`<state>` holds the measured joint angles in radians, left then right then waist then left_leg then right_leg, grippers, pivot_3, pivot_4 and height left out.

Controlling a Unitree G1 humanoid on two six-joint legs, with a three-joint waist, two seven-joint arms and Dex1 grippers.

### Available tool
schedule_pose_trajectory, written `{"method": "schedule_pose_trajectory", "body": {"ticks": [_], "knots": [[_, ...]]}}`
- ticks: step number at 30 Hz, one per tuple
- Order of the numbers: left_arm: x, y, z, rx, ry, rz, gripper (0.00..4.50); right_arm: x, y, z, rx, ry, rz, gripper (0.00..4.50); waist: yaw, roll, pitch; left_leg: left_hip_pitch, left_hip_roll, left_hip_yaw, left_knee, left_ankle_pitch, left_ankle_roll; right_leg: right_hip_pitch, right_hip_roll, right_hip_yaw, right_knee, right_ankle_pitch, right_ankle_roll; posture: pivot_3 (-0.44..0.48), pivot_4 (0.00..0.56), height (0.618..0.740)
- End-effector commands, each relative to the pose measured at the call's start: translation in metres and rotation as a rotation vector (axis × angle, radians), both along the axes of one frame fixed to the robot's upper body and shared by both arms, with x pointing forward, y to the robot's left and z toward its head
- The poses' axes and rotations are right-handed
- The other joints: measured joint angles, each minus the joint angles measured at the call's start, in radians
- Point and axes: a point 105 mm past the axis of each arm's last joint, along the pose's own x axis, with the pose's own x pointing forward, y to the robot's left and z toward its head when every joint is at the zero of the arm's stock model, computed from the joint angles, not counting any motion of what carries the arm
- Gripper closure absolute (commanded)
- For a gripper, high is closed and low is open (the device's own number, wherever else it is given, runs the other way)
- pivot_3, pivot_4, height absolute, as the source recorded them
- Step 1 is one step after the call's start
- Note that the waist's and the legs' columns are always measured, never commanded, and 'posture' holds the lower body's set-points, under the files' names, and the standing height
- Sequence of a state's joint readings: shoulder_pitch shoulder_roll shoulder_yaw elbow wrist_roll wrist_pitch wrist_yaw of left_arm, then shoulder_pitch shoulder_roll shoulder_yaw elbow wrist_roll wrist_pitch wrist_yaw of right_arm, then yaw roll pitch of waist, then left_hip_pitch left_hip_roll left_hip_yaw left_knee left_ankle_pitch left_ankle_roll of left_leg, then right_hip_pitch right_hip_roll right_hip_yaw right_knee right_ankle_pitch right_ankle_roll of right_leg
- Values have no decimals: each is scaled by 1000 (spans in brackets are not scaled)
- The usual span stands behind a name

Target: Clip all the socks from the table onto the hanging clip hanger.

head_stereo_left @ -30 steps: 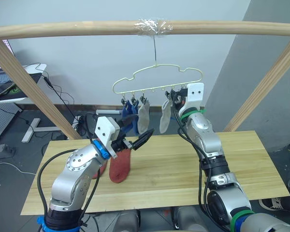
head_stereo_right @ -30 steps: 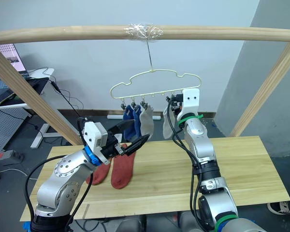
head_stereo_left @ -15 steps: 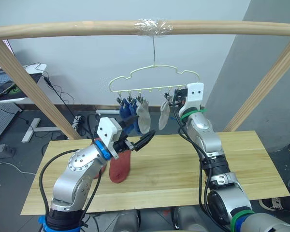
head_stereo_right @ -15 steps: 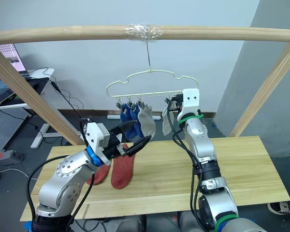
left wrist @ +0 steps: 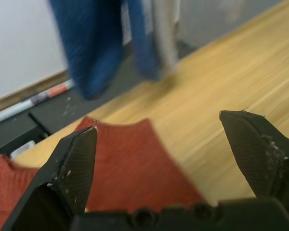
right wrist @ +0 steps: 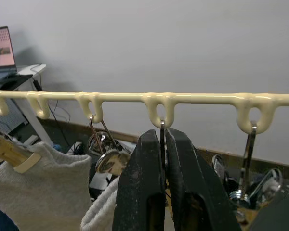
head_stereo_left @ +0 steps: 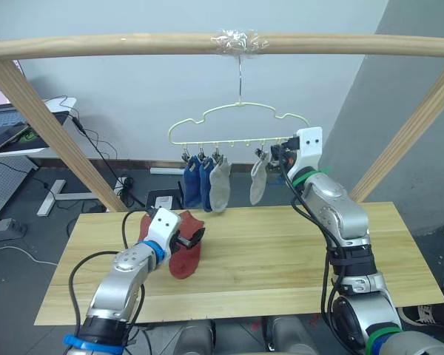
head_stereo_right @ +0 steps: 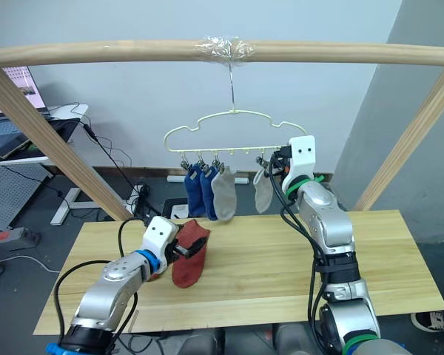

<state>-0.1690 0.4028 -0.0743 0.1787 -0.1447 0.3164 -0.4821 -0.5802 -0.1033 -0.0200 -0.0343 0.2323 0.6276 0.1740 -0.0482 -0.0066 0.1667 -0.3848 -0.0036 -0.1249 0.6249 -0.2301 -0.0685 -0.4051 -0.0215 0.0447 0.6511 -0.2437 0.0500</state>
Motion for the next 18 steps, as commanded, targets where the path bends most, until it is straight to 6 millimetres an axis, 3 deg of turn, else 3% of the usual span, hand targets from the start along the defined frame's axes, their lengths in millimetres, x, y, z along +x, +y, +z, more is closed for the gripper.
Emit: {"method": "schedule_pose_trajectory", "body": {"ticks": [1, 10, 13, 18], "knots": [[12, 3, -14, 77, 21, 4, 0, -4, -6, 3, 4, 4, -17, 4463, -3, 0, 0, 0, 0, 0, 0, 0, 0, 0, 0, 0, 0, 0, 0, -67, 163, 740], [11, 11, -53, 169, 187, -15, 0, -7, -12, 5, -9, 13, -38, 4463, -11, 0, 0, 0, 0, -1, -1, 0, 0, 0, 0, -1, 0, 0, 1, -90, 166, 740], [6, 3, -56, 173, 186, -71, 522, -6, -12, 6, -7, 12, -37, 4500, -12, 0, 0, 1, 0, 0, -1, 0, 0, 1, 0, 0, 0, 0, 1, -88, 162, 740], [2, -10, -52, 195, 121, -147, 1940, -5, -10, 8, -1, 6, -33, 4500, -12, 0, 0, 1, 0, 0, -1, 0, 0, 1, 0, 0, 0, 0, 1, -84, 156, 740]]}}
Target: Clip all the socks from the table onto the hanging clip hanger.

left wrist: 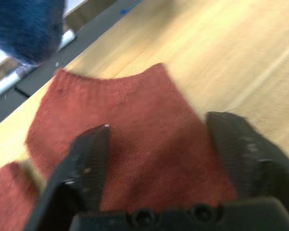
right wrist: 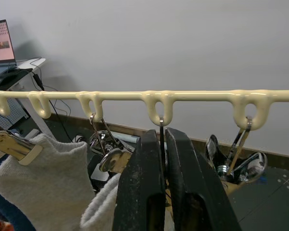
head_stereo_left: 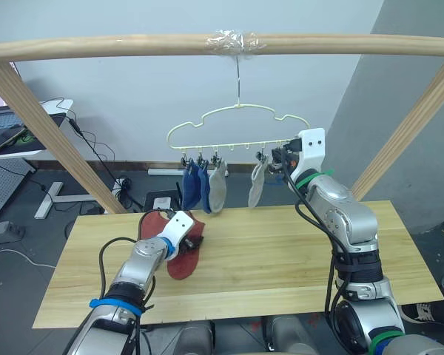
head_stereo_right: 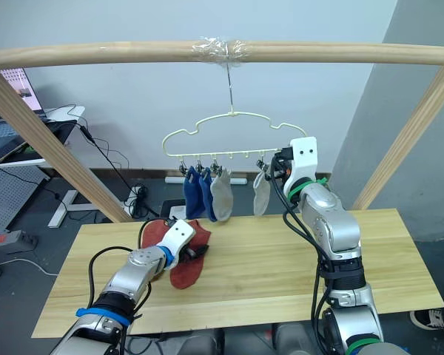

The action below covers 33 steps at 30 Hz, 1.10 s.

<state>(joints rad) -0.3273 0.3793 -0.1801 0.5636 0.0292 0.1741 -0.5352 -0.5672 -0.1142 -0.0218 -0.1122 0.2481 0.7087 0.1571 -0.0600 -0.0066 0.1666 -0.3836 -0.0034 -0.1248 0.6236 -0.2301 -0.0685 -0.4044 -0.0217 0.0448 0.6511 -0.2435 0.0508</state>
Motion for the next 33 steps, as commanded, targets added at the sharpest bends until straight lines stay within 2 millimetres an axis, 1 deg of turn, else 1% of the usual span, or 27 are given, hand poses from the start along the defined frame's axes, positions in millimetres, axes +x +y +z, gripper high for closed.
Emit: {"method": "schedule_pose_trajectory", "body": {"ticks": [1, 3, 5, 8, 9, 10, 11, 13, 14, 15, 18, 21, 27, 33], "knots": [[-8, -10, -4, -5, -14, -47, 2269, 2, -7, 4, 8, -9, -30, 4500, 0, 0, 0, 0, 0, 0, 0, 0, 0, 0, 0, 0, 0, 0, 0, -79, 153, 740], [-8, -15, 0, -19, -49, -54, 2862, 3, -7, 4, 8, -10, -28, 4500, 0, 0, 0, 0, 0, 0, 0, 0, 0, 0, 0, 0, 0, 0, 0, -75, 152, 740], [-11, -20, -1, -32, -61, -55, 3478, 3, -8, 3, 5, -9, -25, 4500, 1, 0, 0, 0, 0, 0, 0, 0, 0, 0, 0, 0, 0, 0, 0, -75, 150, 740], [-17, -31, 3, -100, -77, -60, 4356, 5, -8, 5, 6, -10, -22, 4500, 1, 0, 0, 0, 0, 0, 0, 0, 0, 0, 0, 0, 0, 0, 0, -74, 147, 740], [-19, -38, 8, -139, -97, -77, 4467, 6, -8, 5, 6, -11, -21, 4500, 1, 0, 0, 0, 0, 0, 0, 0, 0, 0, 0, 0, 0, 0, 0, -74, 147, 740], [-20, -45, 15, -172, -120, -92, 4467, 6, -9, 6, 8, -11, -20, 4500, 1, 0, 0, 0, 0, 0, 0, 0, 0, 0, 0, 0, 0, 0, 0, -74, 147, 740], [-21, -54, 25, -234, -153, -115, 4467, 6, -9, 7, 12, -9, -18, 4500, 2, 0, 0, -1, 0, 0, 0, 0, 0, 0, 0, 0, 0, 0, 0, -72, 138, 740], [-26, -71, 50, -359, -210, -172, 4467, 6, -9, 7, 43, 15, -11, 4500, 3, 0, 0, -1, 0, 0, 0, 0, 0, 0, -1, 0, -1, 0, 0, -71, 135, 740], [-29, -79, 66, -414, -253, -216, 4467, 5, -9, 7, 79, 45, -9, 4500, 4, 0, 0, -2, 0, 0, 0, 0, 0, -1, -1, 0, -1, 0, 0, -71, 135, 740], [-33, -84, 79, -443, -289, -256, 4467, 5, -9, 6, 114, 78, -6, 4500, 3, 0, 0, -2, 0, 0, 0, 0, 0, -1, -1, 0, -1, 0, 0, -72, 132, 740], [-41, -95, 112, -499, -398, -346, 4467, 2, -13, 6, 189, 181, 5, 4500, 3, 0, 0, -1, 0, 0, 0, 0, 0, -1, 0, 0, 0, 0, 0, -73, 127, 740], [-43, -100, 137, -549, -487, -364, 4467, -1, -17, 10, 265, 275, 23, 4500, 3, 0, 0, -1, 0, 0, 0, 0, 0, 0, 0, 0, -1, 0, 0, -76, 123, 740], [-43, -113, 154, -549, -589, -389, 4467, -6, -19, 21, 380, 400, 29, 4500, 3, 0, -1, -2, 0, 0, 0, 0, 0, -1, 0, 0, -1, 0, 0, -83, 116, 740], [-41, -122, 163, -552, -656, -378, 4467, -11, -14, 22, 421, 466, 46, 4500, 2, 1, -1, -3, 0, 1, 0, 0, 0, -1, 0, 0, -2, 0, 0, -88, 115, 740]]}}
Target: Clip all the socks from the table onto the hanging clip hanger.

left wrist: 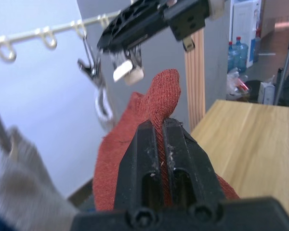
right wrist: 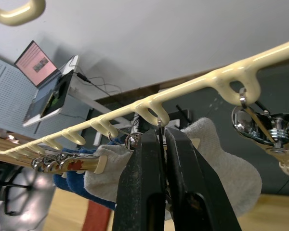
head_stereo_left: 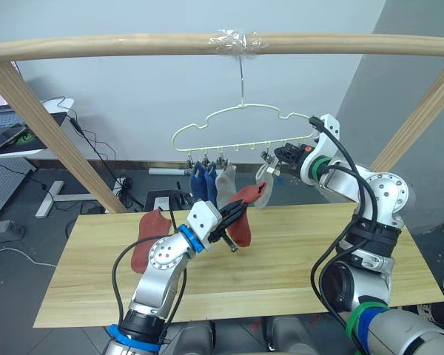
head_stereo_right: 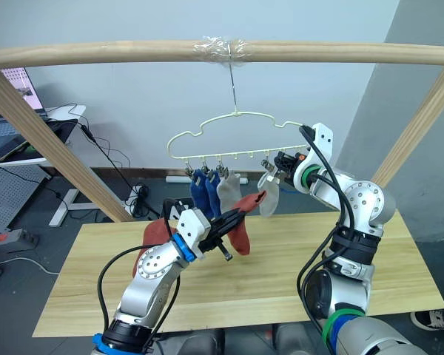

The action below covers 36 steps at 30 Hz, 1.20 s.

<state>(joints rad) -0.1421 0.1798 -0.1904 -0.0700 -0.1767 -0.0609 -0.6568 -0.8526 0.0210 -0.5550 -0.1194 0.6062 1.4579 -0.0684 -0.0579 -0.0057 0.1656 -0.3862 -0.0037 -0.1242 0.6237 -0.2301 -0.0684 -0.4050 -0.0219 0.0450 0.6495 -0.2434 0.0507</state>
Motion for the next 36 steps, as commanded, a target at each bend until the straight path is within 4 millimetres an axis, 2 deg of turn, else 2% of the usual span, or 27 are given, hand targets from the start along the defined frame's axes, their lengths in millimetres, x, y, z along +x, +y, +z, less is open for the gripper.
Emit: {"method": "schedule_pose_trajectory", "body": {"ticks": [1, 12, 24, 36], "knots": [[-1, -6, 19, -24, -93, 6, 4467, -3, -3, 4, 10, 16, -17, 4500, 0, 0, 0, 0, 0, 0, 0, 0, 0, 0, 0, 0, 0, 0, 0, -90, 116, 740], [9, -9, 33, -38, -171, 42, 4467, -7, 0, 2, 28, 52, -13, 4500, -3, 1, 0, 0, 0, 0, 0, 0, 0, 0, 0, 0, 0, 0, 0, -94, 120, 740], [0, -7, 38, 16, -263, 15, 4467, -3, -11, 0, 27, 65, -50, 4500, -3, 1, 0, 0, 0, 0, 0, 0, 0, 0, 0, 0, 0, 0, 0, -95, 120, 740], [-2, -12, 36, 67, -355, 29, 4467, -6, -5, 0, 68, 90, -26, 4500, -3, 1, -1, 0, 0, 0, 0, 0, 0, 0, 0, 0, 0, 0, 0, -91, 122, 740]]}}
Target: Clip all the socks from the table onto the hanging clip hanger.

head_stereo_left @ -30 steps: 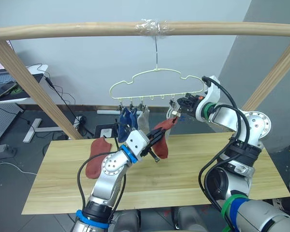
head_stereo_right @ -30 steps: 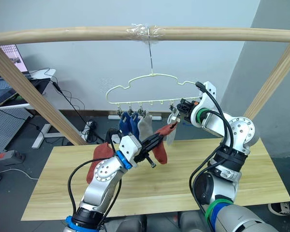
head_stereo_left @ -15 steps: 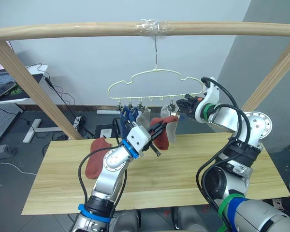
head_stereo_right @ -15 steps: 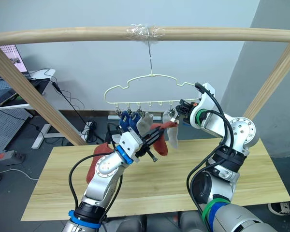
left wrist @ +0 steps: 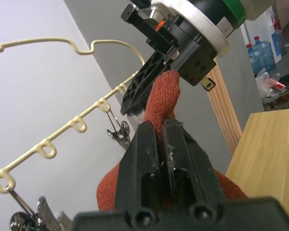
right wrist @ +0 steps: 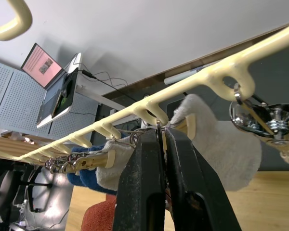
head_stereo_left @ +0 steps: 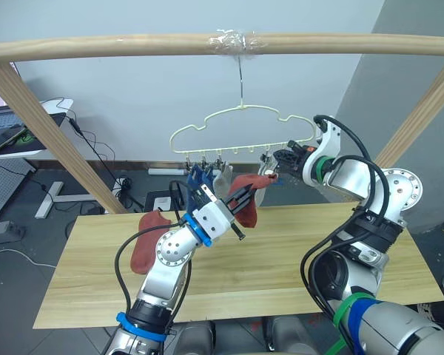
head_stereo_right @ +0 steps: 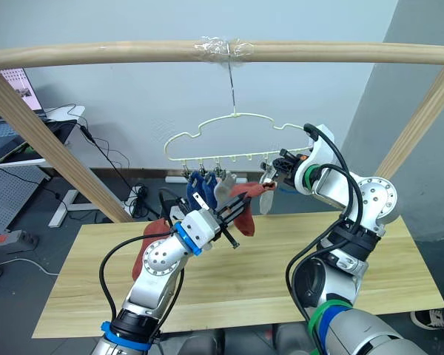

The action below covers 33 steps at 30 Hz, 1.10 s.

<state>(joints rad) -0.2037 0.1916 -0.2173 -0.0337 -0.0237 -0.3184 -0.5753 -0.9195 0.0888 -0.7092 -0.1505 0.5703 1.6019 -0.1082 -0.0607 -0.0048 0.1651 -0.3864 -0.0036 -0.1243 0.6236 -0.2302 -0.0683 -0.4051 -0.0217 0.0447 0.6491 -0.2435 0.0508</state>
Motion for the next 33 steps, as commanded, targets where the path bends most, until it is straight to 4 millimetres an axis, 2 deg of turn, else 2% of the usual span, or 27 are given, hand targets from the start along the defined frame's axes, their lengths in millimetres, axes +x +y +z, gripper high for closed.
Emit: {"method": "schedule_pose_trajectory", "body": {"ticks": [1, 18, 33], "knots": [[-3, -6, 6, -6, -46, -12, 4467, 0, -2, 0, 8, 13, -16, 4500, 0, 0, 0, 0, 0, 0, 0, 0, 0, 0, 0, 0, 0, 0, 0, -91, 122, 740], [-1, -7, 15, 42, -198, 20, 4467, -1, 3, -2, 60, 31, -12, 4500, 0, 0, 0, 0, 0, 0, 0, 0, 0, 0, 0, 0, 0, 0, 0, -91, 126, 740], [-1, -11, 12, 59, -220, 14, 4467, -3, 10, -1, 96, 39, 16, 4500, -1, 0, 0, -1, 0, 0, 0, 0, 0, 0, 0, 0, 0, 0, 0, -91, 126, 740]]}}
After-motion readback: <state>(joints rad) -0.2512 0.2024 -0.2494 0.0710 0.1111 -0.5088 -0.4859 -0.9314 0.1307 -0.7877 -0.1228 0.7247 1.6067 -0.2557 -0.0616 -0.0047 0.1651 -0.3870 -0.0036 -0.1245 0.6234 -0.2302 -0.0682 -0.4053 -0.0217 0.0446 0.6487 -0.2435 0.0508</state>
